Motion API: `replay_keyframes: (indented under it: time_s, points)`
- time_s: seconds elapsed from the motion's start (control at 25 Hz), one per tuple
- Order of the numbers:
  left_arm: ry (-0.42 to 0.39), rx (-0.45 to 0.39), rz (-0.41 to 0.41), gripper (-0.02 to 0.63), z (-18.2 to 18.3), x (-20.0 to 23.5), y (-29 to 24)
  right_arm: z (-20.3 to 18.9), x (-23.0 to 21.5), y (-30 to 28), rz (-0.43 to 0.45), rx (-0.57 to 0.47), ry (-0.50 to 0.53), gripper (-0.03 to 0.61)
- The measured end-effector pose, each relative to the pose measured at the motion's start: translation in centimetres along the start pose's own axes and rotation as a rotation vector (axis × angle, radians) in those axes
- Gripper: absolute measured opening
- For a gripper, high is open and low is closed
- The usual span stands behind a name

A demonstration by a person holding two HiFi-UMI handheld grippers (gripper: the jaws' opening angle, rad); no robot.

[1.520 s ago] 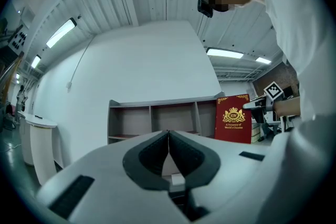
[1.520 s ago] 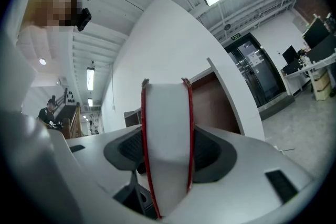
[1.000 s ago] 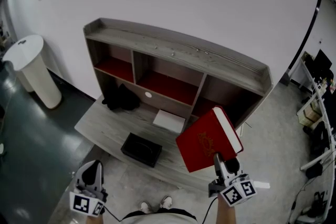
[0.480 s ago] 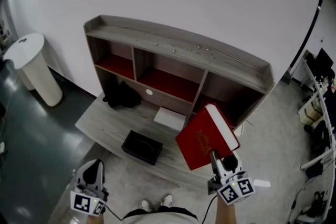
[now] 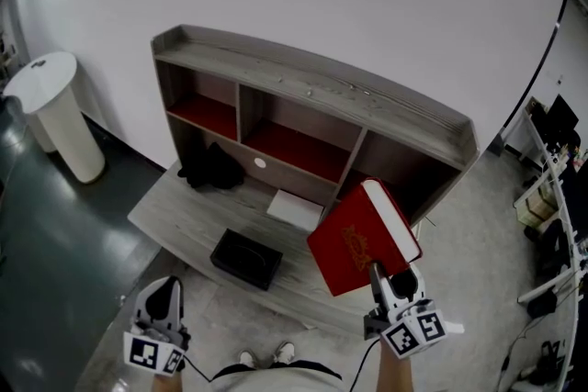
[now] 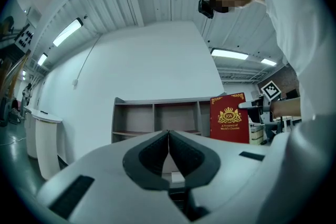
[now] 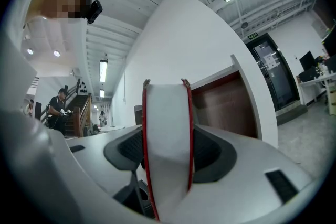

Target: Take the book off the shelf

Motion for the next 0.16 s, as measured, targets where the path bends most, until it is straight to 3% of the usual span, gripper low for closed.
replay_keyframes:
  time_s: [0.16]
  points:
    - [0.007, 0.01, -0.003, 0.02, -0.37, 0.31, 0.28, 0.03, 0.35, -0.18, -0.002, 0.003, -0.004, 0.258]
Point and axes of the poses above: the fingertips, and each gripper's own axes: y backward along the fingers, x to its left, z out of its top, the point moved 10 cm from there along y, backward along the fingers, and after that the axes turned 13 degrees about z, right-handed, at the moved point
